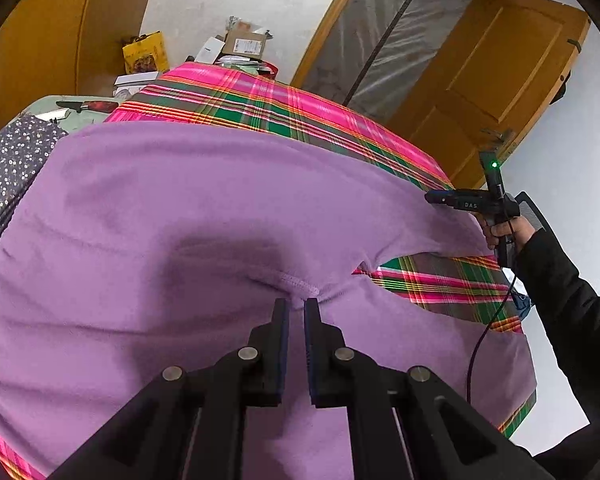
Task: Fold clothes
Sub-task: 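Smooth the purple pants with the right tool while the left tool hovers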
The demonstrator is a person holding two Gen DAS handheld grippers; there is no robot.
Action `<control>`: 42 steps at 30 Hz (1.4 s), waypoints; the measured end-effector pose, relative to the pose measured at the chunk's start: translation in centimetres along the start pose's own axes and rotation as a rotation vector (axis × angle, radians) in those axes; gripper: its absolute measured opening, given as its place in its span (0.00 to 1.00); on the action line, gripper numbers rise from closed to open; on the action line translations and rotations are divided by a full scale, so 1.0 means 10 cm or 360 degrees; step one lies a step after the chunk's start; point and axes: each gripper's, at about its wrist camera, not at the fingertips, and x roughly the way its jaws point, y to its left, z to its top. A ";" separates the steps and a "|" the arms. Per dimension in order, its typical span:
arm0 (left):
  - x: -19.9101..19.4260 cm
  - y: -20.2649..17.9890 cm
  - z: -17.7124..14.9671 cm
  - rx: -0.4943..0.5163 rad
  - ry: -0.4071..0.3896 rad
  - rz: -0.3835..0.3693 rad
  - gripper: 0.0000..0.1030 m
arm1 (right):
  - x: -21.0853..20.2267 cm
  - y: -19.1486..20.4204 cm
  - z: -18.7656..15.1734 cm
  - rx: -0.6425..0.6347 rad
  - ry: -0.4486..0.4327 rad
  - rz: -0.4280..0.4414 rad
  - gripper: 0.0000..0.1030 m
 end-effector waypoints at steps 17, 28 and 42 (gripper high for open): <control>-0.15 0.21 -0.08 -0.0078 -0.0048 0.0099 0.07 | -0.31 0.07 -0.02 0.0193 -0.0163 -0.0165 0.28; -0.52 0.92 -0.40 -0.0270 -0.0114 0.0365 0.07 | -0.95 1.27 -0.86 0.0092 -0.0256 -0.0039 0.30; -1.06 1.65 -0.75 -0.0543 -0.0248 0.0549 0.07 | -1.40 2.01 -1.24 0.0366 -0.0543 0.0073 0.30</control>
